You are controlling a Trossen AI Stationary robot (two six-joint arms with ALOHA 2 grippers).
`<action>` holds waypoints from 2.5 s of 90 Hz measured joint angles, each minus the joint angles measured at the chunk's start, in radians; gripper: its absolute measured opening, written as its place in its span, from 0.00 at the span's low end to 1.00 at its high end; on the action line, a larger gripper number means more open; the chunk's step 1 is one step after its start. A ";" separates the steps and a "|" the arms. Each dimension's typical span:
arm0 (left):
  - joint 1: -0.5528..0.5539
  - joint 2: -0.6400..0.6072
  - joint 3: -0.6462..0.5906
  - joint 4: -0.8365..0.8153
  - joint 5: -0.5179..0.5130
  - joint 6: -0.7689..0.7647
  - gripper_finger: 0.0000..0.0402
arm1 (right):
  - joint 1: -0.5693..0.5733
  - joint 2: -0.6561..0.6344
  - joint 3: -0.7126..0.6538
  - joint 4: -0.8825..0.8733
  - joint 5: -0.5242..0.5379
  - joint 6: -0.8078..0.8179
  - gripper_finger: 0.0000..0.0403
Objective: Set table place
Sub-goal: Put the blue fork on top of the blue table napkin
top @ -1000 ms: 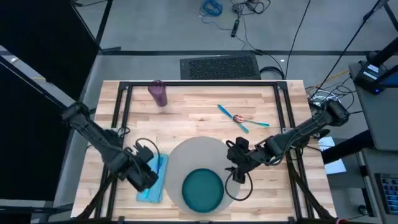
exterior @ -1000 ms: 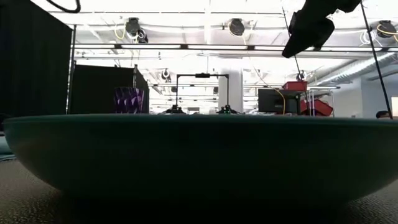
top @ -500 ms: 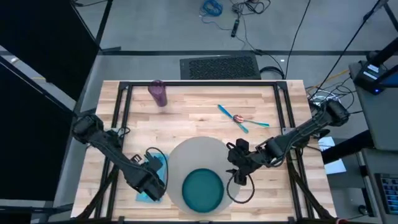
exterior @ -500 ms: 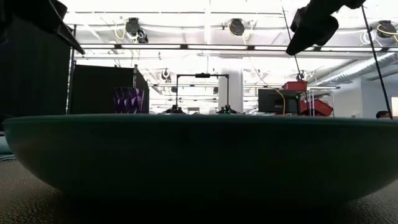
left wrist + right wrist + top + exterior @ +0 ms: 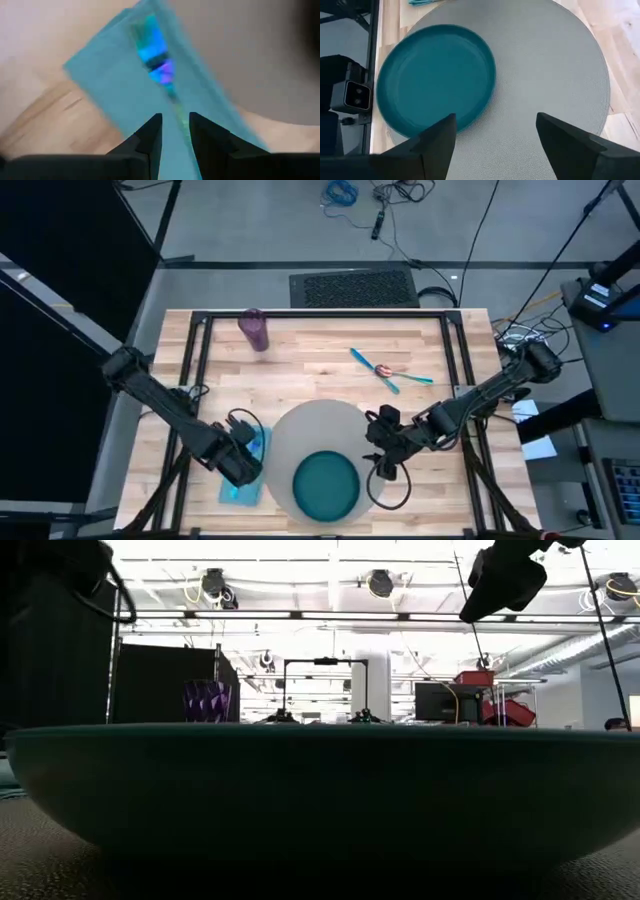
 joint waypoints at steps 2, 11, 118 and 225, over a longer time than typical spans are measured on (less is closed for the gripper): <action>0.000 0.004 0.000 0.008 0.000 0.001 0.21 | 0.000 0.000 0.000 0.000 0.000 0.000 0.64; 0.000 0.038 0.000 0.014 0.000 0.002 0.21 | 0.000 0.000 0.000 0.000 0.000 -0.001 0.64; -0.001 0.131 -0.122 0.240 0.056 0.001 0.21 | 0.006 0.000 -0.001 0.003 0.001 0.003 0.64; 0.001 0.131 -0.036 0.082 0.009 0.023 0.00 | 0.006 0.000 -0.001 0.025 0.005 -0.014 0.64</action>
